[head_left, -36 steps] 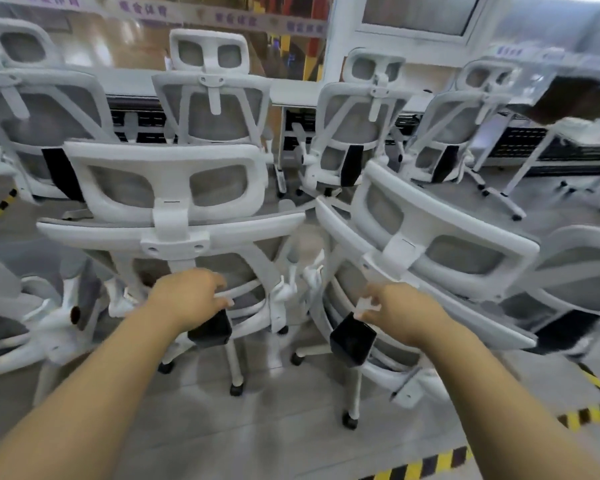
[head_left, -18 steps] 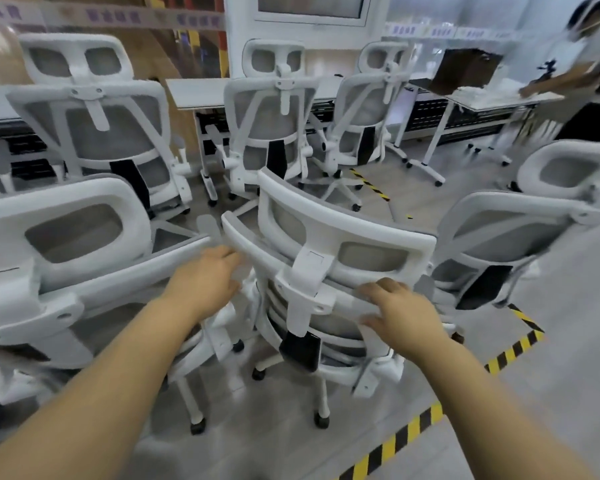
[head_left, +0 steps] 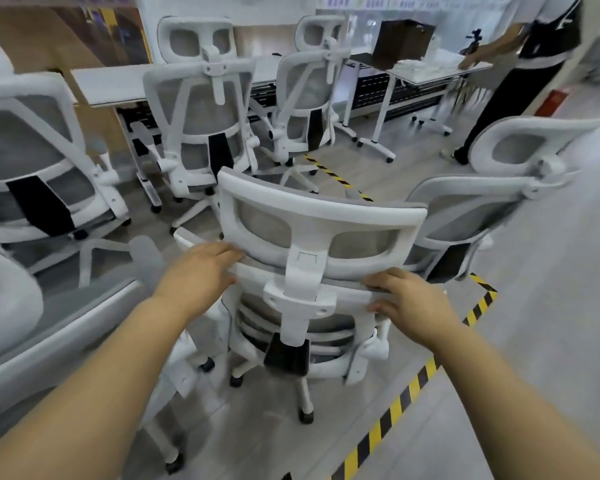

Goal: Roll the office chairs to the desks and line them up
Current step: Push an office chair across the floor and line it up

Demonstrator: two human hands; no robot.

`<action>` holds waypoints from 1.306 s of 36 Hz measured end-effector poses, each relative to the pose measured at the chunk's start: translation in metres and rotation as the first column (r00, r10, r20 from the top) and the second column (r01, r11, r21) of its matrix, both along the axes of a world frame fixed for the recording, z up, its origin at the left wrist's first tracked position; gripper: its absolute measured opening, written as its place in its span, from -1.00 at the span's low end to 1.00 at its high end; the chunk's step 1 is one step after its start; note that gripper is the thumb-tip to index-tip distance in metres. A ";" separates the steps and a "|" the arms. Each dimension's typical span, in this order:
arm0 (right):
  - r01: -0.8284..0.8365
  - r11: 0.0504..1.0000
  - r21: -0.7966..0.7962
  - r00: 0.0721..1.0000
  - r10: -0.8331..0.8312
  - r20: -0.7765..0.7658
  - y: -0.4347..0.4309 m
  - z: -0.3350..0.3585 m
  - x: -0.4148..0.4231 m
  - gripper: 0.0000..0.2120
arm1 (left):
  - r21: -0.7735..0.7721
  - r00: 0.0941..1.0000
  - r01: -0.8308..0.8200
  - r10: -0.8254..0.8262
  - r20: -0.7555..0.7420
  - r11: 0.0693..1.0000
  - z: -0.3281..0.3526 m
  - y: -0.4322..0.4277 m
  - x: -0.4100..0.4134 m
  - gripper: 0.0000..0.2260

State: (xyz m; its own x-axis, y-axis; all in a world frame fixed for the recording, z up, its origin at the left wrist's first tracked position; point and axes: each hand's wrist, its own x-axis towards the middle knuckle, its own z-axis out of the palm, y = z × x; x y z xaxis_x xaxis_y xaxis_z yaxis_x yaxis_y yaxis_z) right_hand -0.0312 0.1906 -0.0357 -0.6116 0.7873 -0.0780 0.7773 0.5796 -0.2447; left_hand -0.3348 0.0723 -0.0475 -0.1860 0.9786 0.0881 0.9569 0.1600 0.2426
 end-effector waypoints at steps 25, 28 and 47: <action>-0.214 0.977 0.002 0.976 0.214 -0.039 0.190 -0.018 0.060 -0.62 | 0.116 0.942 -0.324 0.309 0.128 0.939 -0.015 0.102 0.114 -0.64; -0.267 0.963 0.017 0.961 0.268 -0.063 0.208 -0.017 0.058 -0.60 | 0.106 0.924 -0.371 0.356 0.137 0.923 -0.015 0.108 0.124 -0.64; -0.388 0.918 0.089 0.901 0.397 -0.173 0.269 -0.021 0.026 -0.66 | 0.098 0.870 -0.482 0.461 0.176 0.871 -0.016 0.141 0.111 -0.67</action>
State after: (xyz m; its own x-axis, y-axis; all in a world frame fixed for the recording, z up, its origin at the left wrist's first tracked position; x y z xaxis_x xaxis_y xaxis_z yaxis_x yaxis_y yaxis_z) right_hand -0.0050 0.4600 -0.0571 -0.8715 0.4803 0.0991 0.4284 0.8439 -0.3230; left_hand -0.2241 0.2130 -0.0634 -0.6425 0.7517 0.1489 0.7288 0.5393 0.4219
